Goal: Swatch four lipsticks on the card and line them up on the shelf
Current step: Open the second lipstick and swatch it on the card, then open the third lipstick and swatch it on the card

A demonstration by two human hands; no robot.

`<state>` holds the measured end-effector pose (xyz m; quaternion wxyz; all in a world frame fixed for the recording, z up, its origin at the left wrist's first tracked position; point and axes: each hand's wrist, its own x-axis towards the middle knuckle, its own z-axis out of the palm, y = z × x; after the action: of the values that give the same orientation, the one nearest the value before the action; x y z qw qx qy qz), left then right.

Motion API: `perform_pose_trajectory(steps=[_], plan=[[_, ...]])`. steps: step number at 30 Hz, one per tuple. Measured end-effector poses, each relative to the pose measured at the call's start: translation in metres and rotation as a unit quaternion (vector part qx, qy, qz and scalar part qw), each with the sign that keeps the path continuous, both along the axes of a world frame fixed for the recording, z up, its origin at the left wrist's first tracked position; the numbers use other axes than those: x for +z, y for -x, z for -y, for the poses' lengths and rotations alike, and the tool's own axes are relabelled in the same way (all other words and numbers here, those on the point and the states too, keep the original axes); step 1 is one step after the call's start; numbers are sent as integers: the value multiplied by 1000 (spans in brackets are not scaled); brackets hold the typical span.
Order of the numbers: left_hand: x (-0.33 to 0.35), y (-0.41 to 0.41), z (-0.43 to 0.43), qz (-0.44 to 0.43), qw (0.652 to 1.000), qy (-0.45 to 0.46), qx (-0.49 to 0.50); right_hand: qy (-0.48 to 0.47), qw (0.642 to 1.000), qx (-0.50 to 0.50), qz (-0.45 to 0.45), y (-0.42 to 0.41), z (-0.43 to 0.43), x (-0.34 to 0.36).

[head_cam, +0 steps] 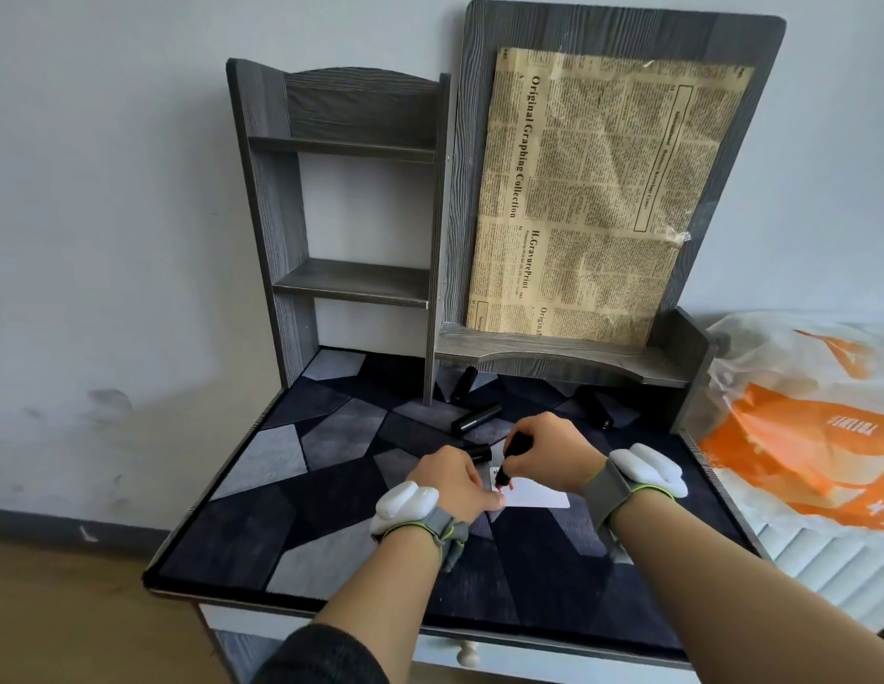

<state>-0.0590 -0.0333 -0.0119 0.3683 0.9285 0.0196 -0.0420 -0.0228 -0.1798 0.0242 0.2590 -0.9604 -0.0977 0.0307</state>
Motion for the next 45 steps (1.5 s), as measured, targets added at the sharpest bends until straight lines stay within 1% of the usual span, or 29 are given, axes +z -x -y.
perform_pose_trajectory(steps=[10,15,22,26,32,35,39,42,45], plan=[[-1,0,0,6,1000,-10,0,-8,1000,-5,14,-1,0,-1],[0,0,-1,6,1000,-10,3,4,1000,-5,1,-1,0,-1],[-1,1,0,6,1000,-10,2,-5,1000,-10,21,-1,1,-1],[-1,2,0,10,1000,-16,6,-35,999,-26,9,-1,6,0],[0,2,1,13,1000,-7,20,-110,991,-73,-1,-3,15,2],[-1,2,1,16,1000,2,24,-118,989,-87,1,-5,18,3],[-1,2,0,41,998,13,41,-137,986,-95,-4,-5,19,7],[5,-1,-5,71,997,24,30,-160,981,-103,-20,-8,18,11],[15,-5,-9,107,994,24,23,-215,969,-111,-59,-9,17,16]])
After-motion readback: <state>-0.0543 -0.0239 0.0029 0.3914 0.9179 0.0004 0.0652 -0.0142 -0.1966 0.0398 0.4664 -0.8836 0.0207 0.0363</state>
